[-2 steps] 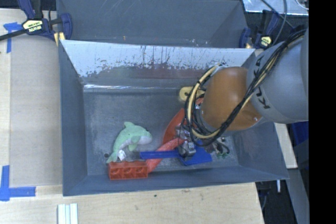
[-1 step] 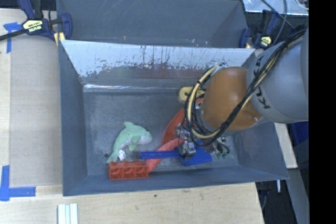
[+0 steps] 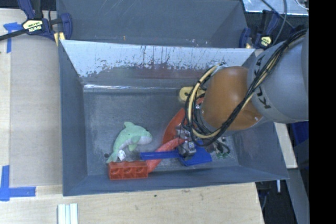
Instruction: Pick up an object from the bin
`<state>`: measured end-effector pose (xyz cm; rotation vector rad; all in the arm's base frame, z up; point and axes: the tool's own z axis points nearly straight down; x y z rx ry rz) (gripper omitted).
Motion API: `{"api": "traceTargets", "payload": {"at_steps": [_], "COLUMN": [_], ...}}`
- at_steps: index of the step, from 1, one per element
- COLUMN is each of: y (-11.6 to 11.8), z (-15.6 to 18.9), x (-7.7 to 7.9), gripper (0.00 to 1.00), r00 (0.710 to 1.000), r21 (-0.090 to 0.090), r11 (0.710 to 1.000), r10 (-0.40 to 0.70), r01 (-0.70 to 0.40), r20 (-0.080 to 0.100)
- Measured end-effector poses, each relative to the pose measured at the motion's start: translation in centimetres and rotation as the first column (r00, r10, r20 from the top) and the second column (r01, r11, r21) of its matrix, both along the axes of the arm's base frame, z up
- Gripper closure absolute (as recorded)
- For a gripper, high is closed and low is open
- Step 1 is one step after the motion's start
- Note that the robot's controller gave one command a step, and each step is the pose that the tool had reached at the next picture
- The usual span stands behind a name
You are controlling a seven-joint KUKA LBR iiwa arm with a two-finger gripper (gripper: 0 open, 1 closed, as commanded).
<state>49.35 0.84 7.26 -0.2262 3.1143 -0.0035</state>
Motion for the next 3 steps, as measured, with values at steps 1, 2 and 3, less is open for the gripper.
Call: {"api": "traceTargets", "payload": {"at_steps": [1,2,3], "y": [0.0,0.0,0.0], "z": [0.7,1.9,3.8], "x": [0.0,-0.2,-0.1], "gripper": [1.00,1.00,1.00], "r00": [1.000,1.000,1.000], "r21": [0.000,0.000,0.000], "r11": [1.000,1.000,1.000], "r10": [0.000,0.000,0.000], "r01": [0.000,0.000,0.000], "r20": [-0.001,-0.006,-0.001]}}
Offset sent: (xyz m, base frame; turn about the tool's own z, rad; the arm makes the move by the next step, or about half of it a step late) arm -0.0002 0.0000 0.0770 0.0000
